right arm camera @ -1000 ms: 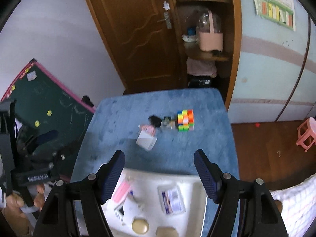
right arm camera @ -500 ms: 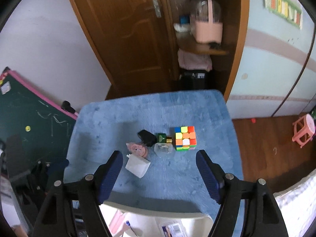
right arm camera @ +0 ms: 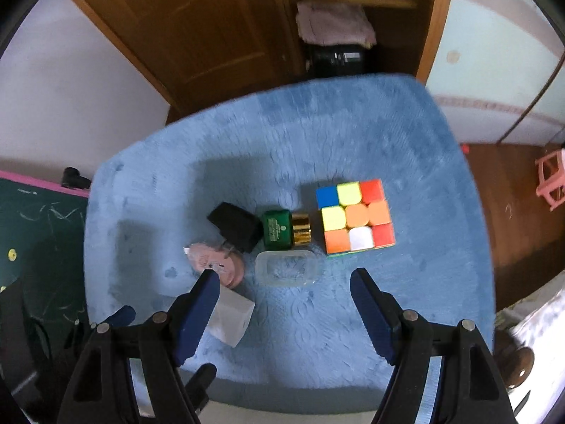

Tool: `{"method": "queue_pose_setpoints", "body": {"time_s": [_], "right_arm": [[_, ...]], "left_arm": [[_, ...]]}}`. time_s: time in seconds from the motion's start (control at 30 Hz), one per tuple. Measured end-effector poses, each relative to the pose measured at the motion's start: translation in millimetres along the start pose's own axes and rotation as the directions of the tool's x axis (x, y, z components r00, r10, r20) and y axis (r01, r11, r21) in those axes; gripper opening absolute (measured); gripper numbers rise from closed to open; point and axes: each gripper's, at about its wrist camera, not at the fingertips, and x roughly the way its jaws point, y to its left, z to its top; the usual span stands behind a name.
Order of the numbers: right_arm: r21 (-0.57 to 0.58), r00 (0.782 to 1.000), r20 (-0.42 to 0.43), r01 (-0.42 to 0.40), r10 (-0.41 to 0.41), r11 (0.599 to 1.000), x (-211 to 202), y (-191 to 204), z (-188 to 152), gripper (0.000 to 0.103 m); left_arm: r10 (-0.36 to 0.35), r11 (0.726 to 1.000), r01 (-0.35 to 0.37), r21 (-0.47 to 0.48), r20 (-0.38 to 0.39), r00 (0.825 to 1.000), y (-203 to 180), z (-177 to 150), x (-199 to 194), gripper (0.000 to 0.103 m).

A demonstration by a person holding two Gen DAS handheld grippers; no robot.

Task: Organize rigid objects
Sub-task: 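Grasp the clear plastic box with right tool while left tool grasps the white square charger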

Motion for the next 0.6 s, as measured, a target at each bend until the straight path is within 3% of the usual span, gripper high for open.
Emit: {"method": "queue_pose_setpoints", "body": {"time_s": [0.33, 0.53, 0.6], "right_arm": [[0.028, 0.995, -0.097, 0.036, -0.033, 0.999, 51.4, 3.2, 3.3, 0.076], [0.037, 0.986, -0.155, 0.062, -0.055, 0.997, 70.1, 2.6, 5.6, 0.054], [0.038, 0.986, -0.157, 0.063, -0.056, 0.997, 72.7, 2.4, 5.8, 0.053]], "left_arm": [[-0.022, 0.999, 0.02, -0.038, -0.045, 0.999, 10.7, -4.0, 19.0, 0.102], [-0.03, 0.999, 0.028, -0.035, -0.064, 0.997, 7.5, -1.0, 25.4, 0.102], [-0.03, 0.999, 0.028, -0.034, -0.073, 0.997, 5.2, 0.8, 28.2, 0.102]]}}
